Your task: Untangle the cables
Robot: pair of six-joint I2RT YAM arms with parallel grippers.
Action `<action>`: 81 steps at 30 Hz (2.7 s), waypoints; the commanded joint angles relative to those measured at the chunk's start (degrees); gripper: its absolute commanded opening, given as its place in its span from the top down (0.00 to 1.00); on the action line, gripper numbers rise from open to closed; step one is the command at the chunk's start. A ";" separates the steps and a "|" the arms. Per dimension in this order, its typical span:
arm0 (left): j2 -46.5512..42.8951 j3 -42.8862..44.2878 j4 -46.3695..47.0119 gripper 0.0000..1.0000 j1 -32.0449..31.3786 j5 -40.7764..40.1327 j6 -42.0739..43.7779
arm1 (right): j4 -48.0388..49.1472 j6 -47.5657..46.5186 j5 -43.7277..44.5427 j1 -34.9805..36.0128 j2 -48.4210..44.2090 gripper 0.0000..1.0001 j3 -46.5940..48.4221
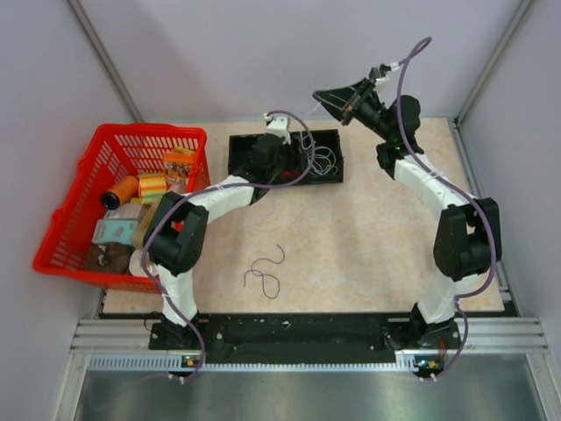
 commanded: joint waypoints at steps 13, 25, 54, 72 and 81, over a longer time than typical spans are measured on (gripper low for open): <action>-1.21 6.54 -2.35 1.00 -0.48 -26.27 8.25 | -10.42 -16.02 0.82 -0.65 -8.13 1.00 -0.52; -5.82 8.16 3.75 1.00 -5.13 -26.22 29.68 | -33.92 -42.35 12.08 -0.65 -13.06 1.00 -2.19; 10.08 17.39 -16.64 1.00 -2.86 -26.02 38.06 | -32.96 -44.02 13.14 -3.11 -14.29 1.00 -5.53; -15.03 16.70 -24.03 1.00 4.08 6.23 -1.84 | -21.87 -51.83 2.06 0.84 -0.40 1.00 -5.36; -10.29 26.56 -33.19 1.00 4.26 0.95 1.24 | -24.94 -56.67 3.80 3.39 4.60 1.00 0.69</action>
